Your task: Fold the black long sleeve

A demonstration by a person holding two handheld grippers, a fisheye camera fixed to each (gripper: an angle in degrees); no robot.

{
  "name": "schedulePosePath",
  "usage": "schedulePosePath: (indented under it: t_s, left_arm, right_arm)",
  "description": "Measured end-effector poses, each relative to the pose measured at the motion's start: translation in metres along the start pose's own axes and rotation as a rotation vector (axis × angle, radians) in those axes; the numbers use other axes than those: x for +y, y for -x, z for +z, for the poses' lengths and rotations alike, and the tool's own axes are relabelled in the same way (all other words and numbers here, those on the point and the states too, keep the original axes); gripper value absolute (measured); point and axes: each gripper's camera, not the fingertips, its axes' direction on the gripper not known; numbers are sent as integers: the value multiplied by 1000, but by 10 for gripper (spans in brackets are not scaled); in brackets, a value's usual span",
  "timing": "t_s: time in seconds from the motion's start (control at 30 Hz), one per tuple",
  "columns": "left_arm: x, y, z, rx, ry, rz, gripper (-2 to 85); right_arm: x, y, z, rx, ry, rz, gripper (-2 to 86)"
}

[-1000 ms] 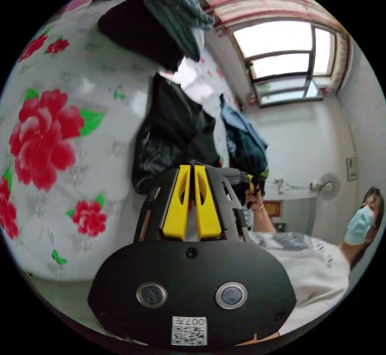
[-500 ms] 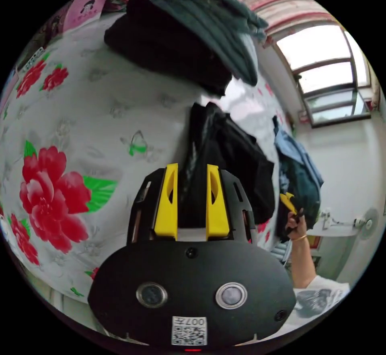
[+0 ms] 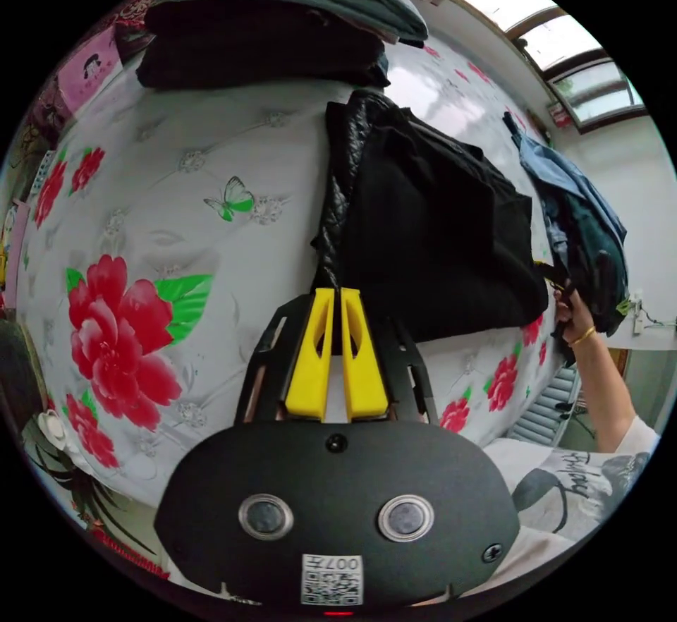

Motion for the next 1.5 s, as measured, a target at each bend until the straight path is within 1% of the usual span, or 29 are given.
schedulePosePath:
  t_s: [0.07,0.13,0.23,0.3,0.33,0.4,0.47,0.53,0.63,0.7,0.77,0.83,0.87,0.93,1.0,1.07,1.13,1.2,1.27,1.3,1.33,1.37,1.4,1.43,1.5]
  left_arm:
    - [20,2,-5,15,16,10,-7]
    - [61,7,-10,53,46,2,-7]
    - [120,13,-4,146,112,-48,-1]
    - [149,18,1,192,131,-110,10]
    - [161,20,1,170,135,-156,28]
    - [167,18,-5,84,101,-160,66]
    - [157,11,-15,12,44,-122,89]
    - [127,-11,-29,-55,-55,-9,105]
    - [81,-44,-29,-126,-131,149,123]
    - [53,-54,-15,-188,-128,176,128]
    - [27,-54,7,-207,-69,168,123]
    - [5,-45,37,-163,43,127,92]
    - [4,-42,37,-148,37,119,81]
    - [7,-30,19,-41,-41,84,25]
    - [16,-18,-2,36,-89,49,14]
    - [29,-4,-27,130,-161,28,7]
    - [36,22,-49,249,-228,-28,4]
    - [31,51,-52,280,-262,-134,5]
    - [19,78,-42,297,-286,-245,9]
    - [8,91,-25,315,-269,-306,14]
    - [-6,95,-2,280,-199,-339,21]
    - [-14,94,11,243,-151,-344,26]
    - [-26,88,39,149,-48,-322,37]
    - [-27,81,41,120,-106,-272,41]
    - [-28,80,41,105,-78,-319,49]
  right_arm:
    - [19,-17,-13,-130,-34,26,30]
    - [46,-23,-27,-187,-32,3,22]
    - [102,-19,-37,-185,14,-59,21]
    - [132,-16,-42,-175,-2,-76,28]
    - [146,-15,-47,-135,-34,-71,36]
    - [156,-10,-55,-50,-89,-77,48]
    - [148,4,-57,31,-133,-141,63]
    - [130,21,-50,52,-135,-219,71]
    - [93,52,-24,135,-110,-334,76]
    - [69,59,0,187,-54,-349,75]
    - [44,54,36,218,55,-330,61]
    - [35,45,54,214,132,-305,41]
    - [33,41,51,222,117,-286,28]
    - [33,35,30,158,56,-291,15]
    - [34,28,-5,66,-44,-279,7]
    - [34,19,-57,-39,-190,-259,2]
    - [25,12,-87,-118,-256,-255,1]
    - [8,1,-102,-159,-291,-220,0]
    - [-22,-17,-95,-161,-305,-161,2]
    - [-30,-23,-89,-161,-300,-141,2]
    - [-45,-35,-69,-159,-268,-83,4]
    - [-58,-48,-44,-146,-215,-12,7]
    - [-62,-55,-30,-131,-183,26,10]
    - [-65,-66,-6,-86,-113,84,17]
    - [-58,-76,13,-62,-61,114,29]
